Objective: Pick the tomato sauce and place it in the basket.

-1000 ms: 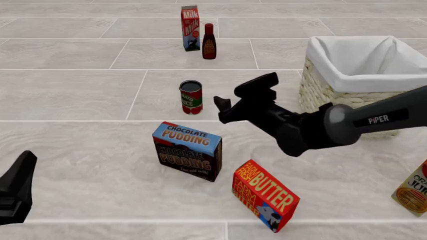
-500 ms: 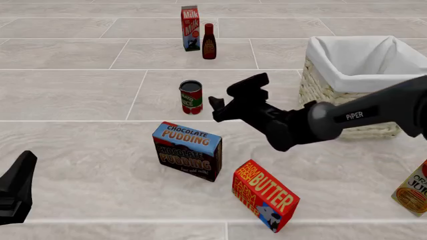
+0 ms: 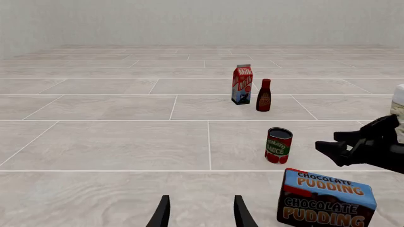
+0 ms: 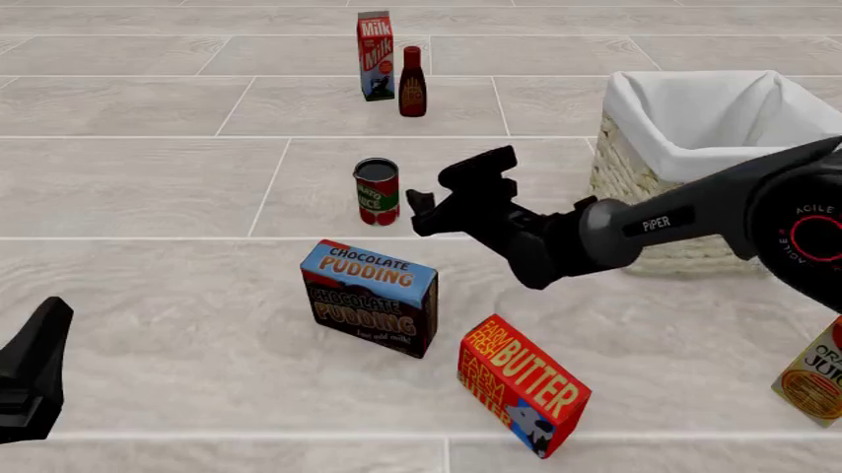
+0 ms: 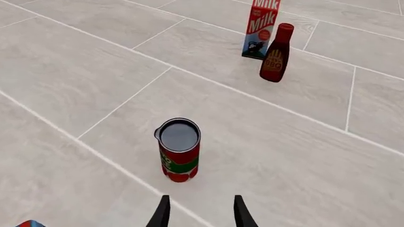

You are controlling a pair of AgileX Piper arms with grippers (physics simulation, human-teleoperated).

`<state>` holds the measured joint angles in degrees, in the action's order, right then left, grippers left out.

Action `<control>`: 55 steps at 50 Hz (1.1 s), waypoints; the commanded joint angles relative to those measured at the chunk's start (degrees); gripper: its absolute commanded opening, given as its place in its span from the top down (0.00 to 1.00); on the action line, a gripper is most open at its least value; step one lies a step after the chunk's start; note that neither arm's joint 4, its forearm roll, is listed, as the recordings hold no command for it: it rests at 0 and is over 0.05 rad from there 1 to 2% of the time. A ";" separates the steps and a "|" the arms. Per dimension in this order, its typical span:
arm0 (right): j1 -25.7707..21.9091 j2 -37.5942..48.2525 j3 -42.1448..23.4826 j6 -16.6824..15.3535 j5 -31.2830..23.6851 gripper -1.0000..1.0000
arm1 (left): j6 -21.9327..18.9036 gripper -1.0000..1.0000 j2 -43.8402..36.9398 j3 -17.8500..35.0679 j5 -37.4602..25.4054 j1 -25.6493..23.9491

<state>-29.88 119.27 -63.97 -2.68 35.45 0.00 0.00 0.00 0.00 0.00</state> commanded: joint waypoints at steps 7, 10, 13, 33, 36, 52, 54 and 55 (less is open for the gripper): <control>0.19 3.91 -3.84 0.19 -0.76 0.00 | 0.00 0.00 0.00 0.00 0.00 0.00; 0.03 4.64 -4.56 0.23 -0.92 0.00 | 0.00 0.00 0.00 0.00 0.00 0.00; -0.11 5.40 -5.33 0.25 -1.07 0.00 | 0.00 0.00 0.00 0.00 0.00 0.00; -1.32 9.49 -8.70 -0.11 -1.62 0.00 | 0.00 0.00 0.00 0.00 0.00 0.00; -1.34 10.00 -9.37 -0.18 -1.90 0.00 | 0.00 0.00 0.00 0.00 0.00 0.00; -1.15 12.37 -13.64 -0.50 -3.91 0.00 | 0.00 0.00 0.00 0.00 0.00 0.00; -1.22 12.55 -13.97 -0.57 -4.07 0.00 | 0.00 0.00 0.00 0.00 0.00 0.00; -1.17 12.71 -14.28 -0.64 -4.27 0.00 | 0.00 0.00 0.00 0.00 0.00 0.00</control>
<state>-30.99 130.65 -76.02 -3.08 32.24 0.00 0.00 0.00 0.00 0.00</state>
